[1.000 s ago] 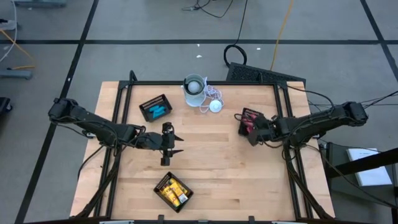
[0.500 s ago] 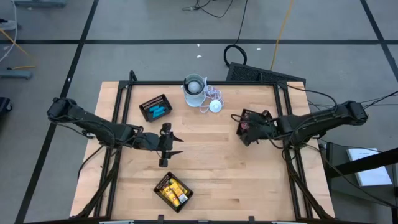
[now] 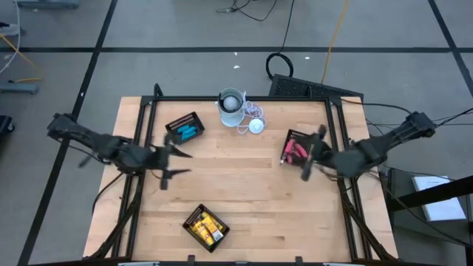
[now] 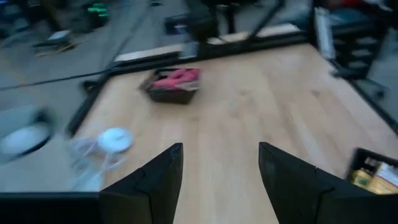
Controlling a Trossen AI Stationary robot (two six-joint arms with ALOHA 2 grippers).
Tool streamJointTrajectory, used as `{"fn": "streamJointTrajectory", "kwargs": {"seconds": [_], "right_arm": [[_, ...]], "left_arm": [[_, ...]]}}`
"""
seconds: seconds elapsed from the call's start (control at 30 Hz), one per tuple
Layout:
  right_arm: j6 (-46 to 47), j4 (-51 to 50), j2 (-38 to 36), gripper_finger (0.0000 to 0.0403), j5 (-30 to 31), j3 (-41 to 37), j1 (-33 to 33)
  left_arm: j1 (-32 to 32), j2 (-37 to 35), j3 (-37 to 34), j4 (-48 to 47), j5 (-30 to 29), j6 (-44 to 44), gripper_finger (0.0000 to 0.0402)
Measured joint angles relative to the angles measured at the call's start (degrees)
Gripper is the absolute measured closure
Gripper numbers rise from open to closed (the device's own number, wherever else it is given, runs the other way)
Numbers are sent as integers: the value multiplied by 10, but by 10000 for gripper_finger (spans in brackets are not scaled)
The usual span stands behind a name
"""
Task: Pick & Place School Supplies
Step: Return to Home Position
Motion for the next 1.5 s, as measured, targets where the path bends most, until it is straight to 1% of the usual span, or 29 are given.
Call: {"fn": "streamJointTrajectory", "kwargs": {"seconds": [0.13, 0.2, 0.33, 0.43, 0.53, 0.6, 0.7, 0.8, 0.87, 0.93, 1.0, 1.07, 1.13, 1.2, 1.23, 1.3, 1.33, 1.4, 1.43, 1.5], "right_arm": [[-25, 0, -75, 171, 27, -18, 62], [-32, 3, -107, 178, 27, -37, 89], [-42, 20, -159, 190, 27, -88, 134], [-61, 50, -191, 199, 26, -136, 168], [-89, 84, -227, 206, 25, -188, 206], [-113, 119, -252, 212, 25, -226, 230], [-156, 203, -285, 223, 25, -291, 256], [-217, 327, -309, 233, 15, -363, 273], [-252, 437, -319, 238, 6, -406, 282], [-280, 534, -325, 243, 13, -441, 289], [-313, 611, -328, 248, 26, -468, 295], [-361, 675, -330, 253, 42, -484, 301], [-415, 702, -332, 258, 66, -488, 305], [-428, 723, -330, 264, 102, -488, 306], [-414, 728, -331, 266, 112, -488, 307], [-335, 732, -332, 269, 118, -488, 314], [-325, 719, -331, 270, 101, -489, 319], [-331, 672, -331, 270, 34, -489, 343], [-331, 653, -330, 269, 19, -489, 360], [-313, 618, -335, 268, 18, -489, 404]], "left_arm": [[-40, -94, 0, -88, -100, -60, 190], [-68, -137, 0, -123, -123, -79, 190], [-126, -217, -24, -130, -133, -91, 190], [-167, -274, -71, -132, -141, -100, 190], [-202, -324, -131, -96, -151, -97, 190], [-223, -348, -169, -52, -149, -69, 190], [-251, -366, -182, 21, -159, -21, 190], [-268, -364, -184, 60, -174, 1, 190], [-276, -363, -182, 74, -178, 20, 190], [-279, -362, -182, 70, -187, 31, 190], [-281, -362, -182, 69, -192, 27, 190], [-281, -362, -182, 69, -194, 3, 190], [-281, -361, -182, 69, -194, -38, 190], [-281, -361, -182, 65, -191, -67, 190], [-281, -361, -182, 57, -185, -67, 190], [-281, -360, -182, 31, -161, -40, 190], [-281, -361, -182, 18, -148, -25, 190], [-281, -361, -182, 0, -140, -17, 190], [-281, -361, -182, -6, -139, -19, 190], [-281, -361, -183, -15, -134, -31, 190]]}}
